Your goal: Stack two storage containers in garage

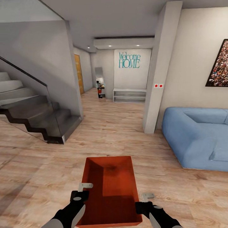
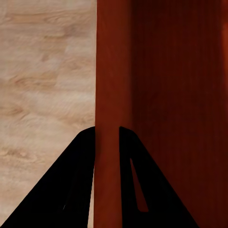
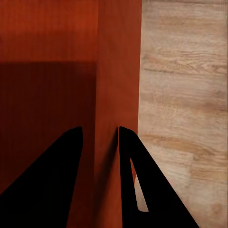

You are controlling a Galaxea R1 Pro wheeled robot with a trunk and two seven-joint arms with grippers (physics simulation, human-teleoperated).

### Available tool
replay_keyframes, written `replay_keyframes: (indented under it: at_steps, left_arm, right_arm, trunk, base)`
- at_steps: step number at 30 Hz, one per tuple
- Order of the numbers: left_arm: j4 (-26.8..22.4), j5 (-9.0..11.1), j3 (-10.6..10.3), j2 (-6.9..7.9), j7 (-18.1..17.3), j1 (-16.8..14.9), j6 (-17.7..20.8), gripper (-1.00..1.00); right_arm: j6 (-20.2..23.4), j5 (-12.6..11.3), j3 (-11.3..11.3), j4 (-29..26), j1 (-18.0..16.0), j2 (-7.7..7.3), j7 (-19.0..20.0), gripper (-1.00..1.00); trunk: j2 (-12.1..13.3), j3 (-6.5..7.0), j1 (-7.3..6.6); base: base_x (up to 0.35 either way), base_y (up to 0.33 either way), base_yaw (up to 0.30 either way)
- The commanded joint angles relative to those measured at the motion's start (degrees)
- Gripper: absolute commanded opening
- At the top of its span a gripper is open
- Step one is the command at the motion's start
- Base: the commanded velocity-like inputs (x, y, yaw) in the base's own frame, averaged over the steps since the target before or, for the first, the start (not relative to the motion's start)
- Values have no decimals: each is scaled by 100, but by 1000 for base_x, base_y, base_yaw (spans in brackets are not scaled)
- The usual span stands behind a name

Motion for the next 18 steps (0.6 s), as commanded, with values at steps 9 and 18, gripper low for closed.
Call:
replay_keyframes:
  at_steps: [9,18]
  left_arm:
    - [11,204,-169,10,52,1,34,-100]
    - [11,204,-169,10,53,1,34,-100]
  right_arm:
    - [36,37,-46,-294,-4,-21,31,-100]
    - [36,37,-44,-296,-3,-24,31,-100]
  trunk:
    - [-4,-13,4]
    - [-4,-22,4]
  base:
    - [339,100,-249]
    - [339,100,-22]
